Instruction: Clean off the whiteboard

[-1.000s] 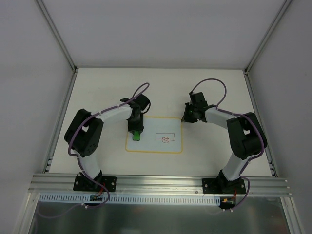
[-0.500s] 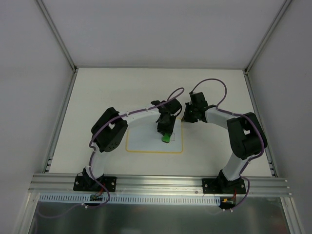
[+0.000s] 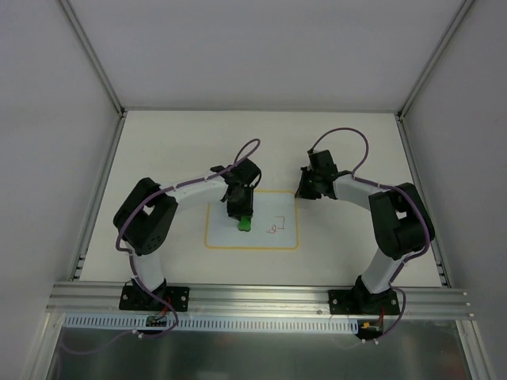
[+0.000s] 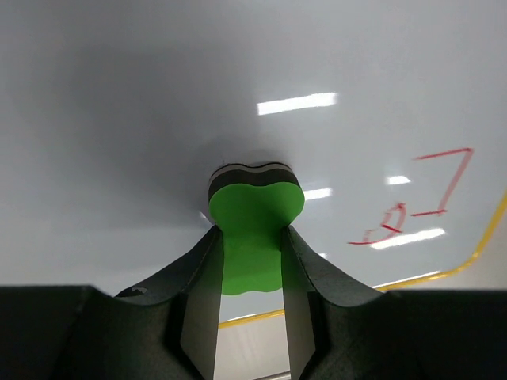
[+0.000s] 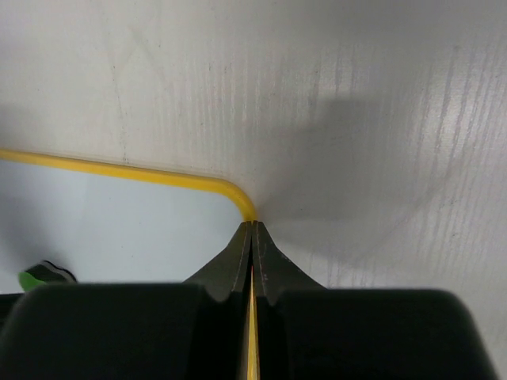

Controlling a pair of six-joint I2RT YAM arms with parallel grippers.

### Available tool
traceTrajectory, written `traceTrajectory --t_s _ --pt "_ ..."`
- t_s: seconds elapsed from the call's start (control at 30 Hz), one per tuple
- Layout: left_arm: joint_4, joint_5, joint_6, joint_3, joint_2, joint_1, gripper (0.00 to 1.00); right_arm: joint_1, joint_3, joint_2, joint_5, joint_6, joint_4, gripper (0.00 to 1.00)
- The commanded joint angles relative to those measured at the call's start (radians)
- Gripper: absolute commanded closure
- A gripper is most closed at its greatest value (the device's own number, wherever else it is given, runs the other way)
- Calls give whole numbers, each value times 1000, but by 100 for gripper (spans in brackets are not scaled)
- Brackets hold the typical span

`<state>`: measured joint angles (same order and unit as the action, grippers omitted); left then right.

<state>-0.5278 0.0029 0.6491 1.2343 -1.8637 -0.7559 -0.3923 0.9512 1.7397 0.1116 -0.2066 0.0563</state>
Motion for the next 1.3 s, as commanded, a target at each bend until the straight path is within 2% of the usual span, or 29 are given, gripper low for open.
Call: traceTrajectory --t_s 0.0,0.2,0.43,0.63,0.83,1.03,1.27 --pt "-156 -153 -11 -127 15 70 100 3 -26 -9 -56 9 66 100" --pt "-169 -118 -26 -122 18 67 100 -5 -20 -6 -58 7 66 100" --pt "-169 -37 -66 158 -144 -92 100 -11 -15 4 -50 -4 66 100" --pt "-167 -38 -141 344 -288 -192 100 -11 -19 -9 -53 -5 68 100" --pt "-167 -72 -193 422 -356 -203 100 -11 -20 -12 -56 -5 66 100" --pt "-167 -93 -250 432 -358 -203 100 -7 -15 -16 -61 -4 71 100" --pt "-167 -135 -233 461 -348 -180 100 -2 -17 -16 -61 -14 76 100"
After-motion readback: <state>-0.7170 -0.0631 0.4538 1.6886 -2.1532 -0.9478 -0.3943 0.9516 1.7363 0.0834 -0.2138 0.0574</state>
